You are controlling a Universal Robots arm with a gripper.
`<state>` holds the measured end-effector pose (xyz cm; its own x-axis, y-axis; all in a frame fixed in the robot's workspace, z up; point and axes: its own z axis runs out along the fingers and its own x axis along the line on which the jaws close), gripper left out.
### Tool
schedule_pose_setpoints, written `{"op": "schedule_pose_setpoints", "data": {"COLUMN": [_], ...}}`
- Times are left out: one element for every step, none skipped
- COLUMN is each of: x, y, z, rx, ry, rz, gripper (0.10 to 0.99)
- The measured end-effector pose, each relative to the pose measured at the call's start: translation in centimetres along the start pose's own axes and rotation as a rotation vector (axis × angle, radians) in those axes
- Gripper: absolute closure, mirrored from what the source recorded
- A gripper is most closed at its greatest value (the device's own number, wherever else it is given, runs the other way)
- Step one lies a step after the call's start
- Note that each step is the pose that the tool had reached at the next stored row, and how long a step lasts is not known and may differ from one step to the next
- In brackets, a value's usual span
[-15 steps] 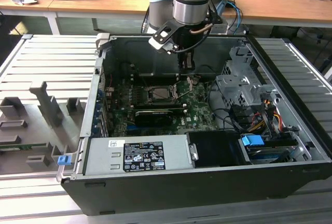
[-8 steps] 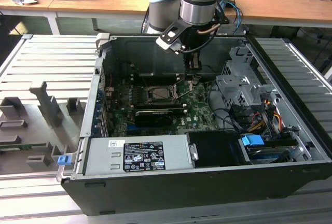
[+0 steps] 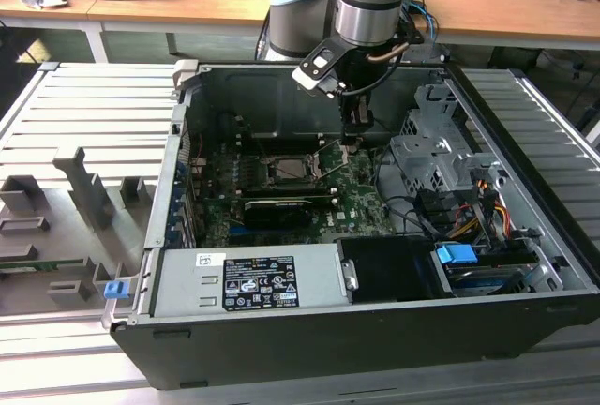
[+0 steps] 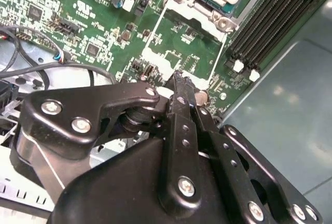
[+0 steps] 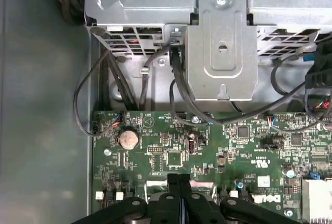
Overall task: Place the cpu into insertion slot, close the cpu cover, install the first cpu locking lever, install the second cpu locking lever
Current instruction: 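Close the cpu cover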
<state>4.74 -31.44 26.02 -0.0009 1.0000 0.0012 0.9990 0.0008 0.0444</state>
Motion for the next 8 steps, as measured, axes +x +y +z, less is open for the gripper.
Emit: {"op": "schedule_pose_setpoints", "data": {"x": [0.0,0.0,0.0,0.0,0.01,0.01,0.0,0.0], "y": [0.27,0.59,0.78,1.01,1.3,1.44,1.51,1.59], "z": [0.01,0.02,0.03,0.05,0.08,0.1,0.11,0.22], "rx": [0.001,0.002,0.003,0.004,0.004,0.004,0.004,0.004], "ry": [0.0,0.0,-0.0001,-0.0001,0.0001,0.0001,-0.0008,-0.001], "rz": [0.0,0.0,0.0,0.0,0.0,0.0,0.0,0.0], "gripper": [0.98,0.98,0.98,0.98,0.98,0.98,0.98,0.98]}}
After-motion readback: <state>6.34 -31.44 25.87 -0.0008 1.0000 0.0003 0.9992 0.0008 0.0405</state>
